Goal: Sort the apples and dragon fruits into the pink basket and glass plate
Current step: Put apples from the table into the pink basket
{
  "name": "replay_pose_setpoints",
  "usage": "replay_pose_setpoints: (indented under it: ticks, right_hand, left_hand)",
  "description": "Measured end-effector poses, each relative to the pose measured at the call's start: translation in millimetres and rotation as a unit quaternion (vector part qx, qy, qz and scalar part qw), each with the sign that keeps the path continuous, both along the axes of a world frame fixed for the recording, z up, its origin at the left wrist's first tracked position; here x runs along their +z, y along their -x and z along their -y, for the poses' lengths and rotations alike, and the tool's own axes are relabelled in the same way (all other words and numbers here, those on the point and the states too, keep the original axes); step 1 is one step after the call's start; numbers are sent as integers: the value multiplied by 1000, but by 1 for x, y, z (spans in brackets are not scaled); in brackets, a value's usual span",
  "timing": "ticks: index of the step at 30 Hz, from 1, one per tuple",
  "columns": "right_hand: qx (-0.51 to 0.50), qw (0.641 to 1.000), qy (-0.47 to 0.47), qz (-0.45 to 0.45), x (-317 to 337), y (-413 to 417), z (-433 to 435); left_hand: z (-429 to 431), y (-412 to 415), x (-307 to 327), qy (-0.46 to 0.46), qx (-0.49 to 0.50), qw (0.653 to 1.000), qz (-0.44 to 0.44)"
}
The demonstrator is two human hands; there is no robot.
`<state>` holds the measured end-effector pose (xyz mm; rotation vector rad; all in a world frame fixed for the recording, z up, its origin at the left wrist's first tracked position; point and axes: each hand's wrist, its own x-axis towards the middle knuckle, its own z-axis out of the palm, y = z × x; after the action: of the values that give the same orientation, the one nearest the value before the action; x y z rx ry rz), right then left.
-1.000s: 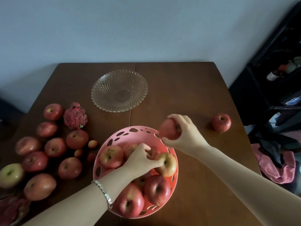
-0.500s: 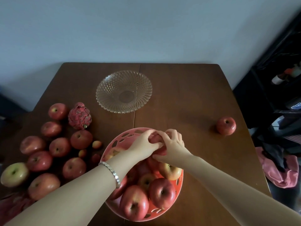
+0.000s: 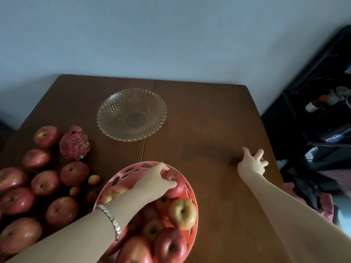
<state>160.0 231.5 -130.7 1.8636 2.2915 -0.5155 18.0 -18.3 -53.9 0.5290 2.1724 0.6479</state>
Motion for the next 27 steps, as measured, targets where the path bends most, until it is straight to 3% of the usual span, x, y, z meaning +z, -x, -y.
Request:
replay_pose_setpoints:
  ticks: [4, 8, 10, 12, 15, 18, 23, 27]
  right_hand:
    - [58, 997, -1, -57, 13, -1, 6]
    - [161, 959, 56, -225, 51, 20, 49]
    - [200, 928, 81, -305, 76, 32, 83]
    - [234, 905, 93, -344, 95, 44, 114]
    - [264, 894, 94, -349, 99, 59, 152]
    - [264, 898, 92, -339, 93, 69, 177]
    - [295, 896, 81, -322, 84, 72, 183]
    - [343, 909, 117, -207, 72, 62, 182]
  left_hand:
    - [3, 1, 1, -9, -29, 999, -38]
    - [10, 3, -1, -56, -81, 992, -84]
    - [10, 7, 0, -92, -38, 995, -32]
    - [8, 17, 7, -139, 68, 983, 100]
    - [12, 29, 18, -166, 137, 945, 246]
    - [15, 28, 19, -188, 126, 943, 244]
    - [20, 28, 8, -211, 203, 928, 230]
    - [27, 30, 8, -231, 269, 883, 308]
